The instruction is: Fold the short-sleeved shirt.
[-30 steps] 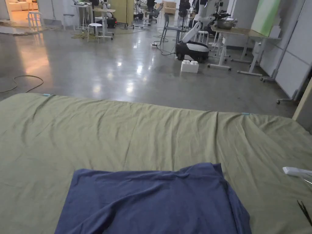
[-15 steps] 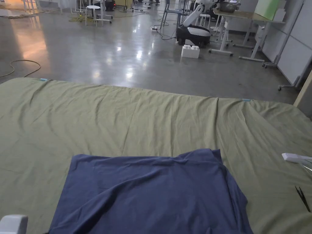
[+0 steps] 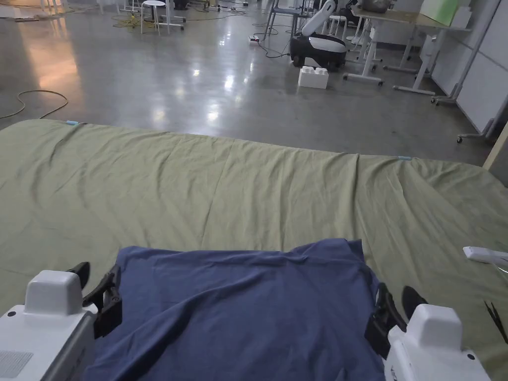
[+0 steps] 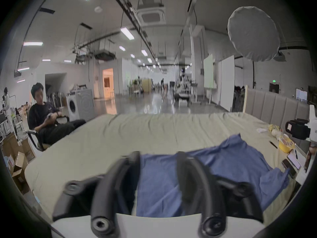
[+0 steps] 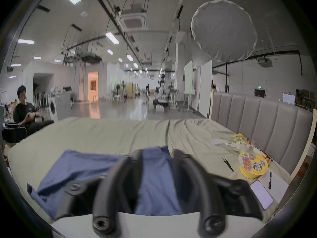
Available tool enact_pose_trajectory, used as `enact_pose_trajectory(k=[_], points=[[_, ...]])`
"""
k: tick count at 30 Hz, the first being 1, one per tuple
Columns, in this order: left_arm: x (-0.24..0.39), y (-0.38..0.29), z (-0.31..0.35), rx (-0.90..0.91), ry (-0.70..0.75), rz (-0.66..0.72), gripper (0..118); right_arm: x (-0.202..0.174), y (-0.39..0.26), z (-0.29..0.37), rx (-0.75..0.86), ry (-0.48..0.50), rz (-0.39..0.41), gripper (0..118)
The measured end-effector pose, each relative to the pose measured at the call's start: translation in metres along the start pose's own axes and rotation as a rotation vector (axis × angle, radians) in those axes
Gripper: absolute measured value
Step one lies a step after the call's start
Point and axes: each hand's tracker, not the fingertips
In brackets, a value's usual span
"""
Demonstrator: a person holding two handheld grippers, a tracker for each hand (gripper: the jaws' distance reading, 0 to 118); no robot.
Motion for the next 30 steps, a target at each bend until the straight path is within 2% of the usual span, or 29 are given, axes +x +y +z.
enact_pose_trajectory(k=[1,4,6,7,8,15,20,25,26,27,30], points=[[0.005,0.001,0.002,0.008,-0.005,0.008,12,-0.004,0.002,0.001,0.032,0.003,0.001,9],[0.013,0.003,0.006,0.035,-0.022,0.038,3,-0.016,0.002,0.003,0.081,0.027,0.005,2],[0.019,0.001,0.009,0.035,-0.036,0.051,1,-0.024,0.005,0.006,0.153,0.026,0.082,0],[0.022,0.0,0.009,0.023,-0.046,0.042,1,-0.027,0.004,0.006,0.12,0.029,0.05,0],[0.023,-0.003,0.007,0.011,-0.056,0.031,1,-0.03,0.005,0.007,0.141,0.029,0.087,0],[0.005,-0.027,-0.02,-0.13,-0.107,0.068,1,-0.03,-0.006,-0.006,0.057,0.053,0.056,0],[-0.033,-0.037,-0.086,-0.263,-0.096,0.14,1,-0.023,-0.022,-0.022,-0.046,0.073,0.047,0],[-0.068,-0.035,-0.193,-0.433,-0.074,0.165,1,-0.019,-0.036,-0.039,-0.1,0.073,0.062,0],[-0.073,-0.035,-0.214,-0.484,-0.078,0.169,3,-0.018,-0.038,-0.043,-0.109,0.072,0.065,0],[-0.078,-0.036,-0.235,-0.519,-0.065,0.179,9,-0.017,-0.039,-0.046,-0.119,0.069,0.068,0],[-0.082,-0.035,-0.283,-0.567,-0.057,0.196,50,-0.014,-0.046,-0.056,-0.152,0.06,0.077,0]])
